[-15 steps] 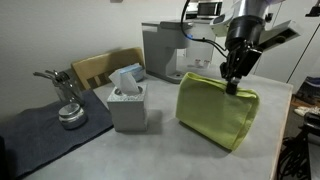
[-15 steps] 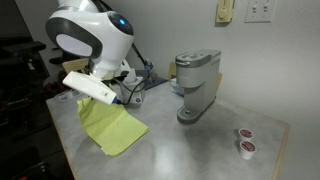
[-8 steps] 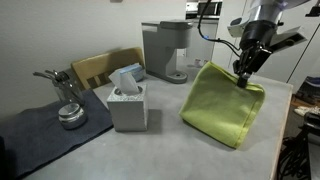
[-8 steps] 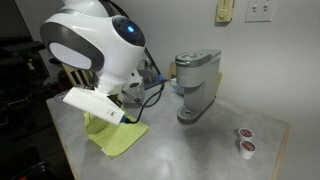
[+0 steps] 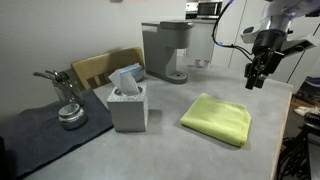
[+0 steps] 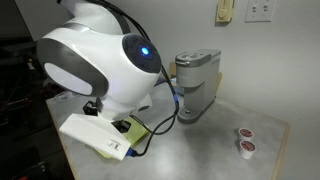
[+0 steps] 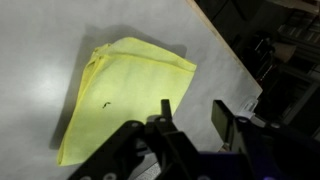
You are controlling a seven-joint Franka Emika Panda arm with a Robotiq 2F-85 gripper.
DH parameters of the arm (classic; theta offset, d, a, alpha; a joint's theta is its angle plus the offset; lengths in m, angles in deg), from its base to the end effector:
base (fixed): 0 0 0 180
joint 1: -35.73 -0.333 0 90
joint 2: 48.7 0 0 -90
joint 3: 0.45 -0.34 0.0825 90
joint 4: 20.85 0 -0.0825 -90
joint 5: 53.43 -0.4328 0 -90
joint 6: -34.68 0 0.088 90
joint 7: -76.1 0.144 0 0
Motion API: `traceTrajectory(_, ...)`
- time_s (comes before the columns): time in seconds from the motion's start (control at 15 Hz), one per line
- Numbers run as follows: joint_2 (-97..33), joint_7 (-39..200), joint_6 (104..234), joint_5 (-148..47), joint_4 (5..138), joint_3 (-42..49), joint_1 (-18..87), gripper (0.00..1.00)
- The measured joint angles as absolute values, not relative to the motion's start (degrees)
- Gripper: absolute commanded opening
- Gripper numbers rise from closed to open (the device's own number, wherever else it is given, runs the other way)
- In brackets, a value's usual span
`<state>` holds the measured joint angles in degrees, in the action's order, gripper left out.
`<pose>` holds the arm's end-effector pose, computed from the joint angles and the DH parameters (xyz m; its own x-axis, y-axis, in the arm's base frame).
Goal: Fold the towel
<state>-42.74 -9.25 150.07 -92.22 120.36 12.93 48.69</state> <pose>0.4166 -0.1451 0.1858 0.8630 0.4237 0.2751 0.4992 -0.6314 -0.5934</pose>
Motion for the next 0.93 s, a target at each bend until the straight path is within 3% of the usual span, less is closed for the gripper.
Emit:
traceTrajectory(0.13,-42.0,-9.6,149.6,-91.2,120.2,13.2,49.5,0.94)
traceTrajectory(0.27,-41.7,-9.7,149.1,-89.9,120.2,13.2,49.9,1.00)
traceTrajectory(0.93,-49.8,3.9,147.9,-71.9,120.2,12.5,48.6,1.00)
